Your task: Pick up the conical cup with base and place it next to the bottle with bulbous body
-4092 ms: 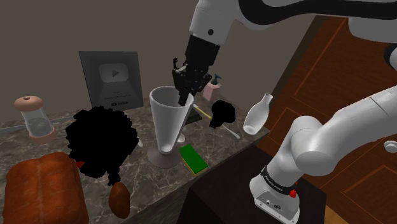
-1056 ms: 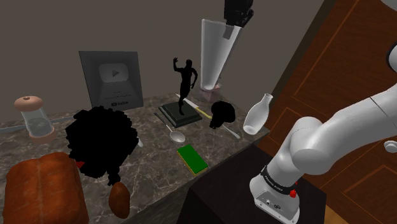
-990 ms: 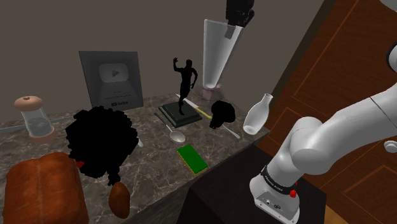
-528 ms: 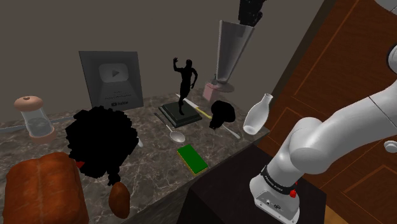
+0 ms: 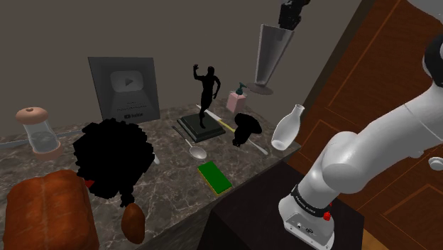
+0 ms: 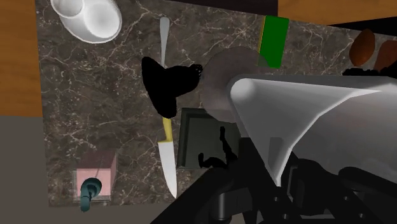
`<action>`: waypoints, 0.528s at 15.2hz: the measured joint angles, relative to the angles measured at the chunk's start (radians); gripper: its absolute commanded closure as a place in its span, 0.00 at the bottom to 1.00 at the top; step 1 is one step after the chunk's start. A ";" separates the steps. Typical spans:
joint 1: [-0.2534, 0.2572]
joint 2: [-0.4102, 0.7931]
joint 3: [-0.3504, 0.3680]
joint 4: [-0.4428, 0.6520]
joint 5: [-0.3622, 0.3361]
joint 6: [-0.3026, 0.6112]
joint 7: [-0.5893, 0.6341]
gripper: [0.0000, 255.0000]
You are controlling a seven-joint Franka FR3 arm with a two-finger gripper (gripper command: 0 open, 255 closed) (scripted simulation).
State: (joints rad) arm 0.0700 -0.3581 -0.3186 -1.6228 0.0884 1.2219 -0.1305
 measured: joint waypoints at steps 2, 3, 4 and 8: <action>-0.010 0.047 -0.045 0.051 -0.003 -0.012 -0.058 1.00; -0.016 0.061 -0.066 0.065 -0.006 -0.017 -0.087 1.00; -0.023 0.080 -0.088 0.083 -0.007 -0.021 -0.116 1.00; -0.052 0.189 -0.182 0.200 0.011 -0.053 -0.239 1.00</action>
State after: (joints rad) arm 0.0179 -0.1695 -0.5002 -1.4226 0.0995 1.1687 -0.3694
